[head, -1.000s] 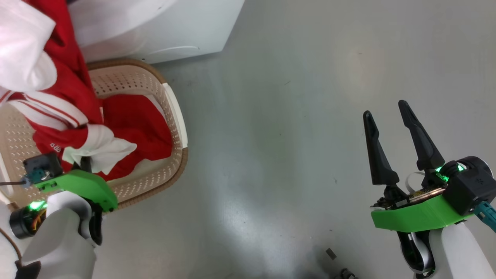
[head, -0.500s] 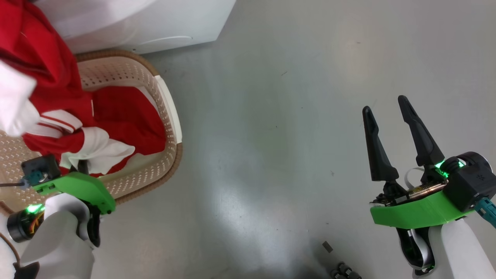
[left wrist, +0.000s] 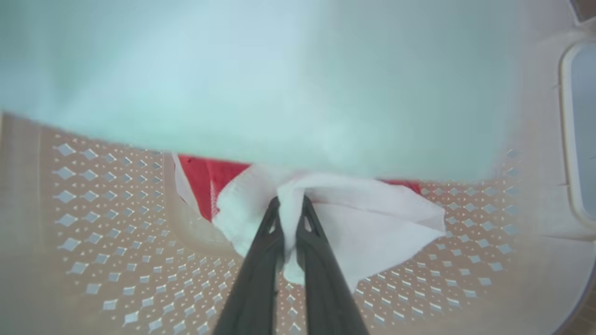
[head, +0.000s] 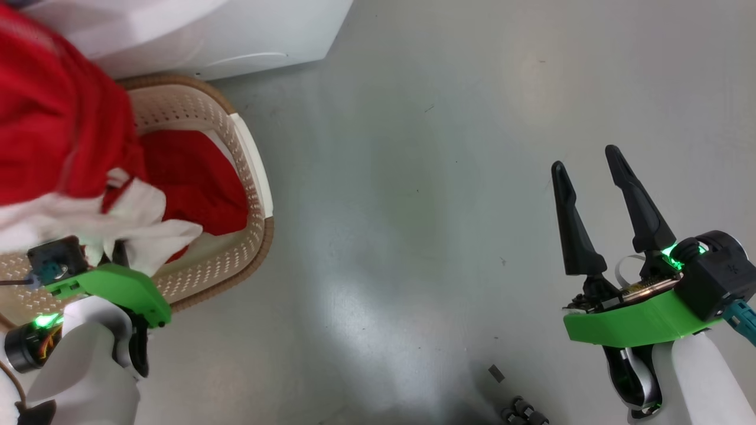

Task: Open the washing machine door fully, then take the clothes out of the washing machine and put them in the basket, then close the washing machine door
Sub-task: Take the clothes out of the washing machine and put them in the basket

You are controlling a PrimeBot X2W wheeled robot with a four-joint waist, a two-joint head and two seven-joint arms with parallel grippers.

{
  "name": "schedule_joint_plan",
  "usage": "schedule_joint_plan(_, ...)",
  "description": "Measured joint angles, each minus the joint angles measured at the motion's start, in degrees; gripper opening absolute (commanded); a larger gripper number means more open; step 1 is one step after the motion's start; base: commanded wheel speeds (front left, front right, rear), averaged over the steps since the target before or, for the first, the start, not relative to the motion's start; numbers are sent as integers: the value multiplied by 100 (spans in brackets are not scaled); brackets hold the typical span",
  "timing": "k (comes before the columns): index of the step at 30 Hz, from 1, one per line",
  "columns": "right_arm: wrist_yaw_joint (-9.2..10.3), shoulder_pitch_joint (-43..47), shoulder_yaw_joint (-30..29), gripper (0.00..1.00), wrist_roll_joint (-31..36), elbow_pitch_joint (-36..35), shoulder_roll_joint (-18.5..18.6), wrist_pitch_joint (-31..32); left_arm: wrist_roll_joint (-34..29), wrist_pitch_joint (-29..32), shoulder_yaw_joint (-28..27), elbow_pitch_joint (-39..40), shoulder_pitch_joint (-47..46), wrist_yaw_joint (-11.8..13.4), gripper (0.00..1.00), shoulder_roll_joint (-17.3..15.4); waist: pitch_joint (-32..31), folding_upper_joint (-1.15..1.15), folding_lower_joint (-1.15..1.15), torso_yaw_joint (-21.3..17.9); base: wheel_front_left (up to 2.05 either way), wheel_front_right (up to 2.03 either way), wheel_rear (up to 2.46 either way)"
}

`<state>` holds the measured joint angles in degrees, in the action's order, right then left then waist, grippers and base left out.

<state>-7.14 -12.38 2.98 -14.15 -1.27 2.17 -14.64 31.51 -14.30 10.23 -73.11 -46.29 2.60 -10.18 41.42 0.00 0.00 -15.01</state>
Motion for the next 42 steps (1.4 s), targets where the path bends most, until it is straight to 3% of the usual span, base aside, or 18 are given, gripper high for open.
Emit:
schedule_joint_plan(4, 0, -113, 16, 100, -41, 20, 0, 0, -2, 0, -3, 12, 0, 108, 0, -12, 0, 0, 0, -9, 0, 0, 0)
schedule_joint_plan(5, 0, -114, 19, 100, -41, 21, 0, 0, -3, 0, -3, 13, 0, 109, 4, -15, 0, 0, 0, -12, 0, 0, 0)
schedule_joint_plan(7, 0, -113, 21, 100, -41, 27, 0, 0, -15, 0, -4, 18, 0, 113, 41, -16, -1, 0, 0, -15, 0, 0, 0)
schedule_joint_plan(8, 0, -113, 21, 100, -41, 30, 0, 0, -21, 0, -4, 22, 0, 118, 51, -18, -2, 0, 0, -15, 0, 0, 0)
schedule_joint_plan(10, 0, -113, 21, 100, -41, 34, 0, 0, -22, 0, -4, 30, 0, 149, 55, -19, -6, 0, 0, -15, 0, 0, 0)
schedule_joint_plan(12, 0, -113, 23, 100, -43, 38, 0, 0, -34, 0, -3, 52, 0, 174, 92, -23, -15, 0, 0, -14, 0, 0, 0)
schedule_joint_plan(13, 0, -113, 25, 100, -48, 38, 0, 0, -51, 0, -4, 71, 0, 201, 100, -25, -20, 0, 0, -12, 0, 0, 0)
schedule_joint_plan(26, 0, -112, 58, 100, -48, 88, 0, 0, -205, 0, -58, 448, 40, 213, 100, -79, -168, 0, 0, 54, 0, 0, 0)
schedule_joint_plan(42, 0, -30, 53, 100, -47, 136, 4, 0, -238, 0, -175, 1070, 543, -21, 100, 115, -693, 0, 0, 184, 0, 0, 0)
